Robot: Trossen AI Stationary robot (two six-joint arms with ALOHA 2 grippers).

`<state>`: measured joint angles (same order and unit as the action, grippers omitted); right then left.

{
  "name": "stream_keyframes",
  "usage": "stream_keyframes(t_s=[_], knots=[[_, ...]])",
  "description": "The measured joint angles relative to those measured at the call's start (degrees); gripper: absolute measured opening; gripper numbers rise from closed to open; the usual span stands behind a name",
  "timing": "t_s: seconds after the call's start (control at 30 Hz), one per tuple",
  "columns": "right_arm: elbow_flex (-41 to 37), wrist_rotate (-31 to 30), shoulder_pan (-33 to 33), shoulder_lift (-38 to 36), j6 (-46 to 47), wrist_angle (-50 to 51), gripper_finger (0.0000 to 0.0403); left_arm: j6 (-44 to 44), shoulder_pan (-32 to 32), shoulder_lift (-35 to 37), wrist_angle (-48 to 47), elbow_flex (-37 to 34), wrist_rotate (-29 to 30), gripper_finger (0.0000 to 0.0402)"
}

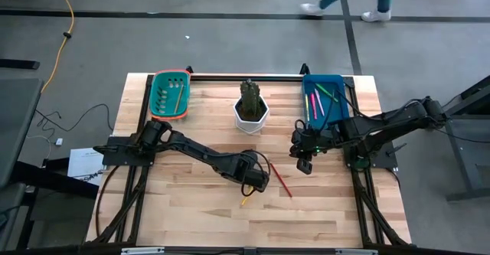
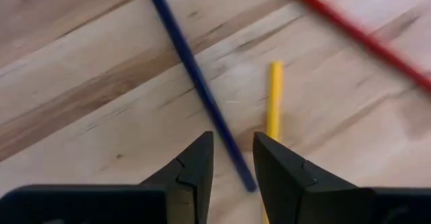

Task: Sort pens & pencils
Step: Put the red pencil into the green bin

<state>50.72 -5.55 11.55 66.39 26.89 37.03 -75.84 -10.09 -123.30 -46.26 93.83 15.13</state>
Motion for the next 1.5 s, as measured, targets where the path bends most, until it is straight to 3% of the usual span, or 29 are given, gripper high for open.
stream_keyframes(t_s=[0.37,0.6,0.87,1.0,1.17,1.37,1.5], knots=[[0.0,2.99,0.02,0.02,-0.17,0.21,0.0089,13.61,-1.37,2.08,-1.66,0.01,-3.64,0.0094],[0.0,9.62,0.02,0.03,0.2,-4.91,0.0089,20.36,-4.44,7.6,-5.51,0.01,-3.48,0.0094],[-0.01,11.2,0.02,1.32,8.04,-16.49,0.0089,27.04,-10.85,18.83,-13.9,0.04,2.9,0.0095],[-0.02,11.2,0.37,5.63,17.03,-22.32,0.0089,27.6,-15.22,24.03,-18.81,0.01,7.06,0.0095],[0.92,8.72,2.34,12.39,25.38,-26.09,0.0089,29.01,-21.81,29.47,-21.46,0.04,16.3,0.0095],[7.04,3.65,4.49,17.37,32.22,-23.66,0.0089,29.07,-27.34,33.09,-24.99,0.04,22.58,0.0095],[16.71,-1.36,6.41,20.74,33.7,-10.18,0.0085,28.62,-29.51,33.3,-28.8,0.01,22.89,0.0095]])
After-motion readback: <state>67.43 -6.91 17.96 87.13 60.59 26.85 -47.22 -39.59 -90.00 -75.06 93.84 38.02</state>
